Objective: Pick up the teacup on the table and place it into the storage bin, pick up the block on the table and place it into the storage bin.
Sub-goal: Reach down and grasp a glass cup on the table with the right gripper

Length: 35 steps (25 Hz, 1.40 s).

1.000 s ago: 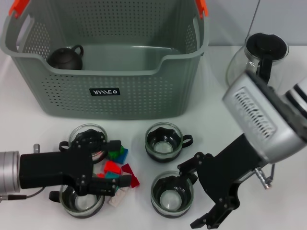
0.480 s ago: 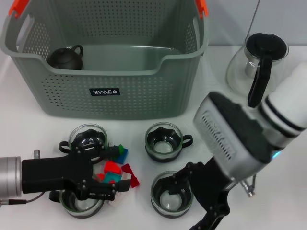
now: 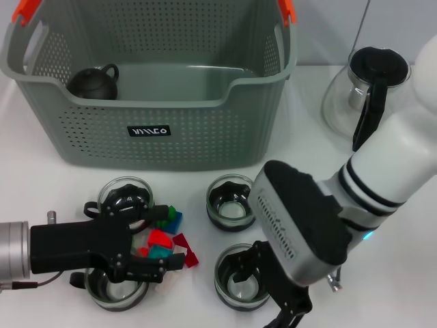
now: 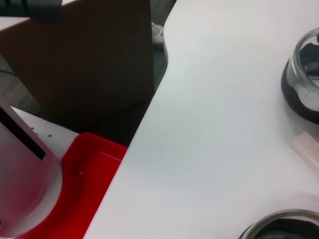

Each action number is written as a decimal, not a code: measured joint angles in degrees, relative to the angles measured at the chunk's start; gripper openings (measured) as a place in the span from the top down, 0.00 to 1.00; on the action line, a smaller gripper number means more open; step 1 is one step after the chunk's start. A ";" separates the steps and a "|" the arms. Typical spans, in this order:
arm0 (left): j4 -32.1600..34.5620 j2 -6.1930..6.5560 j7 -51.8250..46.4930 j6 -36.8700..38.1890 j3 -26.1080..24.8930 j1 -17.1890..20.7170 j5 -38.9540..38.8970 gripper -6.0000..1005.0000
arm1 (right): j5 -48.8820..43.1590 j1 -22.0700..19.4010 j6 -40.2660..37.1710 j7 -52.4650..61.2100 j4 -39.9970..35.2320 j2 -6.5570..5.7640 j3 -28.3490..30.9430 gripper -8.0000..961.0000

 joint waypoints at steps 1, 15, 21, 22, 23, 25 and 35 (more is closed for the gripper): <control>0.00 0.00 0.01 -0.02 -0.06 0.00 -0.01 0.05 | -0.04 0.03 0.58 0.03 0.00 0.00 -0.57 0.05; 0.00 0.00 0.10 -1.10 -0.23 0.00 -0.12 0.06 | -0.67 1.35 3.66 1.34 0.18 0.27 -3.16 0.12; 0.00 0.01 0.63 -1.25 -0.22 0.00 -0.12 0.05 | -0.71 3.80 3.74 5.32 2.83 0.27 -4.73 0.29; 0.00 0.02 0.64 -1.25 -0.22 0.00 -0.12 0.05 | -0.70 3.99 3.74 5.68 2.99 0.27 -5.04 0.32; 0.00 0.05 0.65 -1.26 -0.22 0.00 -0.12 0.05 | -0.70 4.06 3.67 5.87 3.04 0.27 -5.19 0.35; 0.00 0.07 0.72 -1.27 -0.23 0.00 -0.12 0.05 | -0.71 4.09 3.32 6.13 3.06 0.27 -5.31 0.41; 0.00 0.10 1.52 -1.15 -0.85 0.01 -0.12 0.06 | -0.49 3.96 2.09 7.34 2.37 0.21 -5.35 0.84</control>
